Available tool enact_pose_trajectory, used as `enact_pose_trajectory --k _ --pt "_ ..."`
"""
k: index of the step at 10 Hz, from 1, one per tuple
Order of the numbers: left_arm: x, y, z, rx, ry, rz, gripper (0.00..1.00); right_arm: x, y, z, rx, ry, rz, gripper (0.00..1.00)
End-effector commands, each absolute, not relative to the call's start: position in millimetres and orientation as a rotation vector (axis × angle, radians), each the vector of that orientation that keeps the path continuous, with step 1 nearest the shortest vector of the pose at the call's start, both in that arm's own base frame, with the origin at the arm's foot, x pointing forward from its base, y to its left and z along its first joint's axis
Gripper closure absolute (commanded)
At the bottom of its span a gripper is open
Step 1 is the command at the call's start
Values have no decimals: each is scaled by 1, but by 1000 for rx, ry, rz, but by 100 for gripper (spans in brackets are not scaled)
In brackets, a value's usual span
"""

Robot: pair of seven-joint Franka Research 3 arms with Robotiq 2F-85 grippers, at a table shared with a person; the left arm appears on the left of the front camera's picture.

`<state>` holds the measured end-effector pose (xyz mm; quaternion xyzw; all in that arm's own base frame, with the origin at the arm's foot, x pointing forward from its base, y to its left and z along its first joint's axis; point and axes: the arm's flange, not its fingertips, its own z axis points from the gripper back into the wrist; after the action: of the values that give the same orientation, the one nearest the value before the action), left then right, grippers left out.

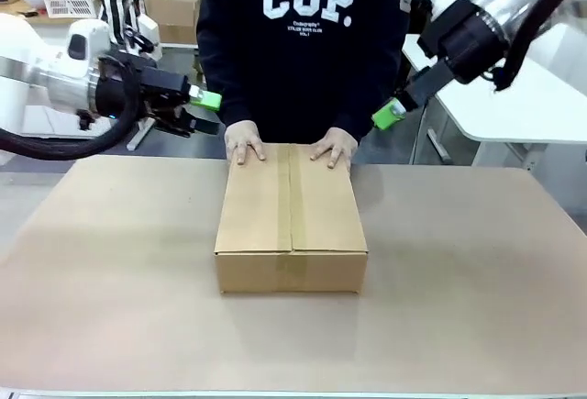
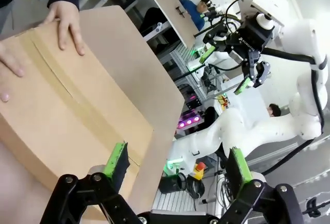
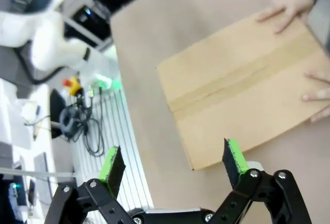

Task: Pack the gift set into the box.
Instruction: Press and hold the closed box until the human finishes sealing it.

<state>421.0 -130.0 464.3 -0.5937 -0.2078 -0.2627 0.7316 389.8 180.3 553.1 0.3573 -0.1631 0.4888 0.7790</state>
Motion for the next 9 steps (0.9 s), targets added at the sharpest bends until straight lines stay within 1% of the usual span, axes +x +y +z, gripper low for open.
enact_pose_trajectory --k 1,2,3,4,5,6,7,8,9 --pt "417 -118 473 -1337 -421 -526 0 387 170 553 789 -347 889 0" --pt "417 -118 473 -1337 -421 -526 0 387 170 553 789 -347 889 0" --pt "421 -124 467 -1318 -446 -552 0 390 176 553 778 -346 1011 0" --pt "440 -146 455 -1122 -605 -887 0 409 196 535 750 -434 1295 0" --pt "443 -155 448 -878 -742 -1145 0 418 202 523 707 -562 1366 0" --pt "442 -157 443 -708 -854 -1286 0 422 198 510 684 -711 1350 0" --pt "438 -156 445 -606 -1025 -1408 0 421 187 501 589 -856 1221 0" --pt "434 -153 448 -561 -1154 -1468 0 418 182 498 506 -959 1177 0" --pt "433 -151 449 -552 -1205 -1475 0 415 179 497 524 -993 1167 0"
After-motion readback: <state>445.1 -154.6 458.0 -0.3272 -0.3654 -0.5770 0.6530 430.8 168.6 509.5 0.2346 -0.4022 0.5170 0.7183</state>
